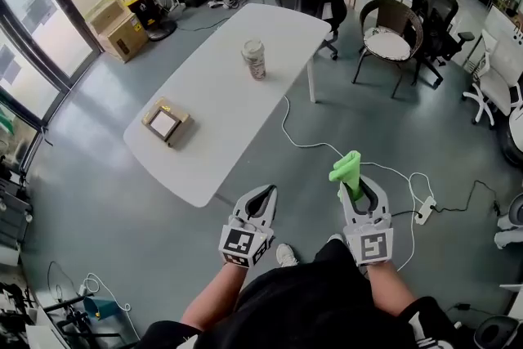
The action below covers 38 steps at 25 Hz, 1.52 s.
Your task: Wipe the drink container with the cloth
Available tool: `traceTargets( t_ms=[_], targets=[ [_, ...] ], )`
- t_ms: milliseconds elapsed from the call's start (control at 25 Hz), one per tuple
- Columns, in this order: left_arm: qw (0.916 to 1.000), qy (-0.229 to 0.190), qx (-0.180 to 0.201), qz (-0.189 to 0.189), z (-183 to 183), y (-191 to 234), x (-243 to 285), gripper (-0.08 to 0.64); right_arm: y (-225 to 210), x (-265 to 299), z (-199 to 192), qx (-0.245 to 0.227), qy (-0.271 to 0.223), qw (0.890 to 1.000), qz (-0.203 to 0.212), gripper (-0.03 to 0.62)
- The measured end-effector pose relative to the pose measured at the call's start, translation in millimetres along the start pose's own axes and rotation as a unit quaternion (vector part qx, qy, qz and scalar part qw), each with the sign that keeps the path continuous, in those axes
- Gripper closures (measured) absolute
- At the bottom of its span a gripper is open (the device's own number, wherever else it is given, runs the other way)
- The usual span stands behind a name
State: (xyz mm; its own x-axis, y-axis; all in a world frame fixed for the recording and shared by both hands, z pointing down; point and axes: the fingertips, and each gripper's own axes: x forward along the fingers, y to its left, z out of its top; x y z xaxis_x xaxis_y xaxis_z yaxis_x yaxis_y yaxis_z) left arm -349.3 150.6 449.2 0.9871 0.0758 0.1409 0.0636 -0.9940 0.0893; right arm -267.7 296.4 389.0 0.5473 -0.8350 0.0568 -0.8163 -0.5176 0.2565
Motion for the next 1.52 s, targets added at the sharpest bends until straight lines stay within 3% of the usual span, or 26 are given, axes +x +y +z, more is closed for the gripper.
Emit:
traceTargets(
  t_ms=[320, 600, 840, 1160, 1520],
  targets=[
    [1.0, 0.005, -0.005, 0.004, -3.9, 21.6, 26.6, 0.546, -16.5, 39.2, -18.7, 0.016, 0.013, 1.0, 0.014, 0.476],
    [0.9999, 0.005, 0.003, 0.013, 11.3, 23.6, 101.7, 0.546, -86.8, 80.9, -30.5, 0.046, -0.005, 0.999, 0.017, 0.476],
    [0.9986, -0.011, -0.002, 0.052, 40.4, 40.7, 169.9, 0.546, -146.2, 129.5, -37.5, 0.03, -0.009, 0.999, 0.042, 0.476],
    [0.9924, 0.018, -0.007, 0.121, 41.9, 65.3, 227.3, 0.546, -197.3, 181.8, -46.5, 0.01, -0.025, 0.996, 0.088, 0.477],
    [0.9816, 0.046, -0.003, 0.185, 40.8, 84.0, 249.9, 0.546, -210.0, 236.2, -52.7, -0.02, -0.044, 0.988, 0.149, 0.476]
  ],
)
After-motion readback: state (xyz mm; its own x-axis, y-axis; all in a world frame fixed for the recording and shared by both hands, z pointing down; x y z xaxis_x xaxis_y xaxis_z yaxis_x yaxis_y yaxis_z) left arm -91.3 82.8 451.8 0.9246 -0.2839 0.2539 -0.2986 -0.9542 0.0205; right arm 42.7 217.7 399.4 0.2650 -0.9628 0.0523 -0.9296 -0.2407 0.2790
